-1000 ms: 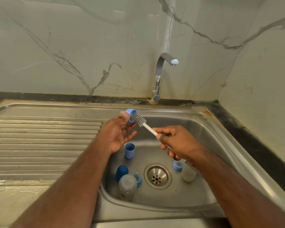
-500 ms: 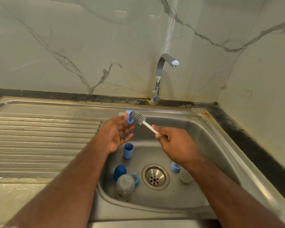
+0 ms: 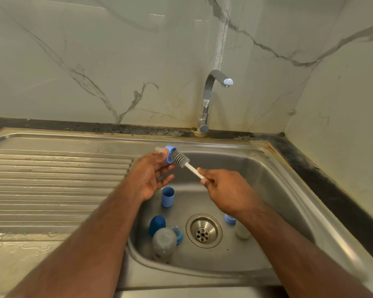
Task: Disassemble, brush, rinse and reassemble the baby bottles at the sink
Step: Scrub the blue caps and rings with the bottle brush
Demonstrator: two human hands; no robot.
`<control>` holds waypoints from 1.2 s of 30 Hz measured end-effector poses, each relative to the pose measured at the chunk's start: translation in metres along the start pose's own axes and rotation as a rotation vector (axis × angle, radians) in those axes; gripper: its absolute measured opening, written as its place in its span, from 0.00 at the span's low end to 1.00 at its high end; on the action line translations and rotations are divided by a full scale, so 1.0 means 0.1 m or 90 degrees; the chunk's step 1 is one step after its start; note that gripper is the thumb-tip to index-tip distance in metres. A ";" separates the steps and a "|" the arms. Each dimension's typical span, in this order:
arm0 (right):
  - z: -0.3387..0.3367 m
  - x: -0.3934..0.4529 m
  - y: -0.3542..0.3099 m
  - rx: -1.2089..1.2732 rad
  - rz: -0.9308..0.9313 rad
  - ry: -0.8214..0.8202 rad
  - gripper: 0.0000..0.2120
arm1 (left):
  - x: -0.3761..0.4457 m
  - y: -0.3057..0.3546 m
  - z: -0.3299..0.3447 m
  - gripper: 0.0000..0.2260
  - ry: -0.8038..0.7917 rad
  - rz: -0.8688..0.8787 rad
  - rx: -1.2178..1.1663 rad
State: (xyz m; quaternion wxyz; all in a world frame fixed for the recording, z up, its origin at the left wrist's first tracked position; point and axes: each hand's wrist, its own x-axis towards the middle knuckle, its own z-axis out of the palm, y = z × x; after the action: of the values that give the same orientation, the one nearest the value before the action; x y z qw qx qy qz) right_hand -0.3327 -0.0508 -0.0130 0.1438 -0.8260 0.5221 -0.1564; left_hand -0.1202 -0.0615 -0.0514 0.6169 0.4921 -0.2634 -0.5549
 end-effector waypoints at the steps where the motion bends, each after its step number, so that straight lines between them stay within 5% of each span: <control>1: -0.01 0.00 0.00 0.028 0.003 -0.030 0.18 | 0.00 0.00 0.00 0.13 0.002 0.004 0.001; 6: -0.05 -0.02 0.05 0.175 0.017 -0.017 0.16 | 0.00 0.01 0.01 0.09 0.004 0.004 0.010; 9: 0.01 0.01 0.05 0.104 0.034 0.025 0.17 | 0.00 0.00 0.03 0.08 0.007 0.006 0.021; 15: -0.05 -0.02 0.07 0.241 0.063 -0.102 0.14 | 0.00 0.03 -0.01 0.06 0.012 0.005 0.016; 19: -0.12 0.00 0.14 0.293 0.088 0.009 0.15 | -0.03 0.02 0.00 0.07 0.032 0.034 0.015; 26: -0.01 0.06 0.10 0.121 0.056 0.050 0.17 | -0.13 0.02 0.07 0.10 -0.050 0.056 0.105; 31: -0.03 0.00 0.08 0.240 0.049 0.029 0.16 | -0.14 0.03 0.10 0.10 -0.044 0.062 0.112; 36: 0.05 0.08 0.08 0.143 0.054 0.055 0.18 | -0.14 0.01 0.09 0.13 -0.049 0.056 0.138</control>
State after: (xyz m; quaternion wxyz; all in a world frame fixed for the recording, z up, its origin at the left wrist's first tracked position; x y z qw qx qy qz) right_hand -0.3342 -0.0610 -0.0199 0.2194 -0.7745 0.5413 -0.2429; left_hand -0.1307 -0.0512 -0.0446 0.5732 0.5223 -0.3663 -0.5143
